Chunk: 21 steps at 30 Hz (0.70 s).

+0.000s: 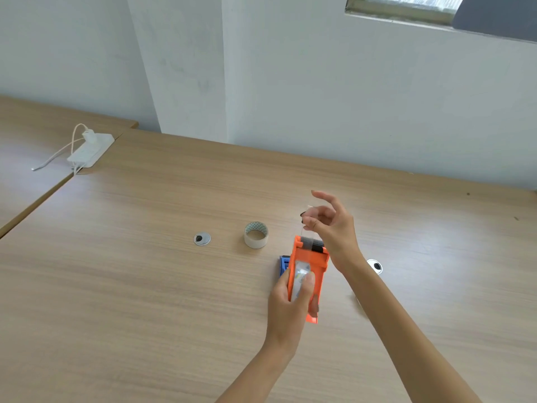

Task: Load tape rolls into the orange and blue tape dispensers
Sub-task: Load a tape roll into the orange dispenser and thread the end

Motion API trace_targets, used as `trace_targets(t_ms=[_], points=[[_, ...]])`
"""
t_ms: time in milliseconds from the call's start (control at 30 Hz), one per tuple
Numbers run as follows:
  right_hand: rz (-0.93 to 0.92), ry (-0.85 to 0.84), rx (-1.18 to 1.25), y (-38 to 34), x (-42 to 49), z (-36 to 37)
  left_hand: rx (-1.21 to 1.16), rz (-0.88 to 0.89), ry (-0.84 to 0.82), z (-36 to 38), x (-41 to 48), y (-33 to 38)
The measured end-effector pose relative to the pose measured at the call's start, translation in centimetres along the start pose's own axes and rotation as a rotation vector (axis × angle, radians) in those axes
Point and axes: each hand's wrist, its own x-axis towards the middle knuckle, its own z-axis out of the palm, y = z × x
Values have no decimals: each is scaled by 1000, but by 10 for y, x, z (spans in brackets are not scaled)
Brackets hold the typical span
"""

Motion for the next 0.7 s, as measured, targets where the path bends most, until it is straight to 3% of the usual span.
trace_targets(t_ms=[100,433,700], points=[[-9,31,-43,4,-2,0,58,27,88,2,-1,-5],[-106,204,-212,18,-14,-2,93,112,111,10,-4,0],[-208,189,-308,16,-15,4,88,135,94,13,-7,2]])
